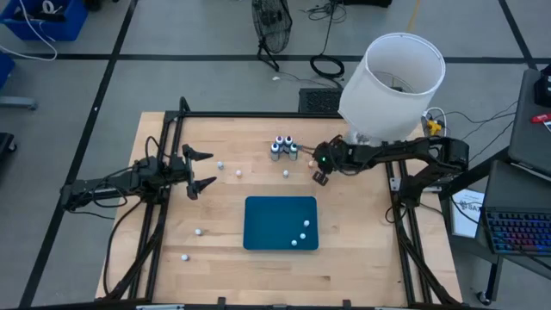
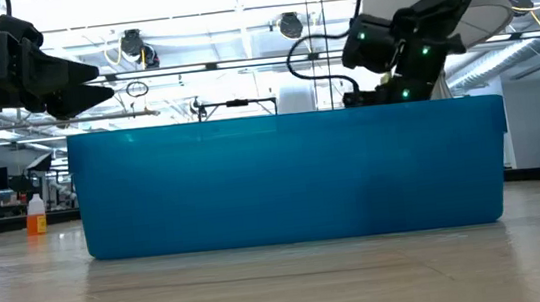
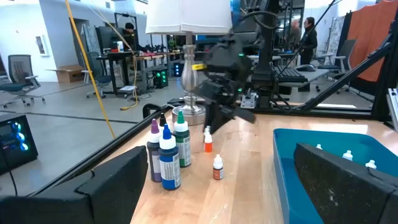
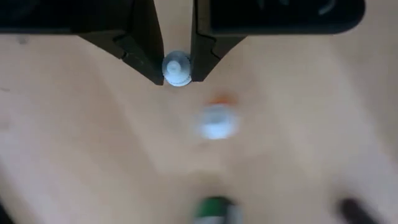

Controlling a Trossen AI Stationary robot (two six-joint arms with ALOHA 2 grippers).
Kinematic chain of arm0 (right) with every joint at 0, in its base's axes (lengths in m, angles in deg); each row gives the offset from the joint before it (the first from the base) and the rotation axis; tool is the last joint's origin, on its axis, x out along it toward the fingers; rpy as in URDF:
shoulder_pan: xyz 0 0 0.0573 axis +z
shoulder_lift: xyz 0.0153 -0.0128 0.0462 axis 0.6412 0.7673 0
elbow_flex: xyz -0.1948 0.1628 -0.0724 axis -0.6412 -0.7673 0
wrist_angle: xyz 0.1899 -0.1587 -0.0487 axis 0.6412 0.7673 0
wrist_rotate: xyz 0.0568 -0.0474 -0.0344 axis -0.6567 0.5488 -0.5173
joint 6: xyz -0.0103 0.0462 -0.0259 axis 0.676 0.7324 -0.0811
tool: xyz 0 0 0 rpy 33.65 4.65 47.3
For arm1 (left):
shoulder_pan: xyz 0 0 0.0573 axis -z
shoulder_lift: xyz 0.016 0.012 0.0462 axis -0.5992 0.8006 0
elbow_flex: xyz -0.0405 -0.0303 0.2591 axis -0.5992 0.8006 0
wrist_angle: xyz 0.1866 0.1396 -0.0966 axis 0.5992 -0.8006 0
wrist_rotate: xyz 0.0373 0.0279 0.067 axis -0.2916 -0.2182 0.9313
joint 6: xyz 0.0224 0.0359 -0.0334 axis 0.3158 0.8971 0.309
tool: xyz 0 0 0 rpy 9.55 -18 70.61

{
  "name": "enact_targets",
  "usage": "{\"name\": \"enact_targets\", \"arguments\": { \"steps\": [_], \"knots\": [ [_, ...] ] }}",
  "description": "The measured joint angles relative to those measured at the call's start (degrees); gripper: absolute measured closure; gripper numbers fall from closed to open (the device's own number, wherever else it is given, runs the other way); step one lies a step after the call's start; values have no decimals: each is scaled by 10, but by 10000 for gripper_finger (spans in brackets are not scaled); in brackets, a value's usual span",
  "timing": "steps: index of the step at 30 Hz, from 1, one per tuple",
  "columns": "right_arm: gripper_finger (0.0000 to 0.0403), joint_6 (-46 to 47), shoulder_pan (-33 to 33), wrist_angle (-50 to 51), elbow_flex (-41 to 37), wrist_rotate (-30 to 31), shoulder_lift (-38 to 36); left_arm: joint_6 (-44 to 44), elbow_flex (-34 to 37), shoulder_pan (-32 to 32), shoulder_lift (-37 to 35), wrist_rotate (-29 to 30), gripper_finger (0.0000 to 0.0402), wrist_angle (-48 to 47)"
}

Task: Pick & Place food coloring
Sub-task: Put the red food coloring bottle into the bin

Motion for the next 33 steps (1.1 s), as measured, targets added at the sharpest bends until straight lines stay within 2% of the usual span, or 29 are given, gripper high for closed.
{"name": "enact_targets", "arguments": {
  "steps": [4, 7, 14, 16, 19, 24, 28, 33],
  "knots": [
    [360, 23, 59, -1, 0, 11, -5, 0, 0, 0, 0, 0, 2, 0],
    [360, 36, 105, -1, 0, 50, -19, 0, 0, 0, 0, 0, 2, 0],
    [360, 64, 194, 20, 0, 137, -99, 0, 0, 0, 0, 0, 2, 0],
    [360, 66, 218, 21, 0, 142, -126, 0, 0, 0, 0, 0, 2, 0],
    [360, 68, 255, 0, 0, 123, -157, 0, 0, 0, 0, 0, 2, 1],
    [360, 89, 309, -34, 26, 19, -164, 0, 0, 0, 0, 0, 2, 0],
    [360, 103, 338, 6, 55, 15, -134, 0, 0, 0, 0, 0, 2, 0],
    [360, 114, 342, -3, 66, -12, -79, 0, 0, 0, 0, 0, 2, 0]
  ]
}}
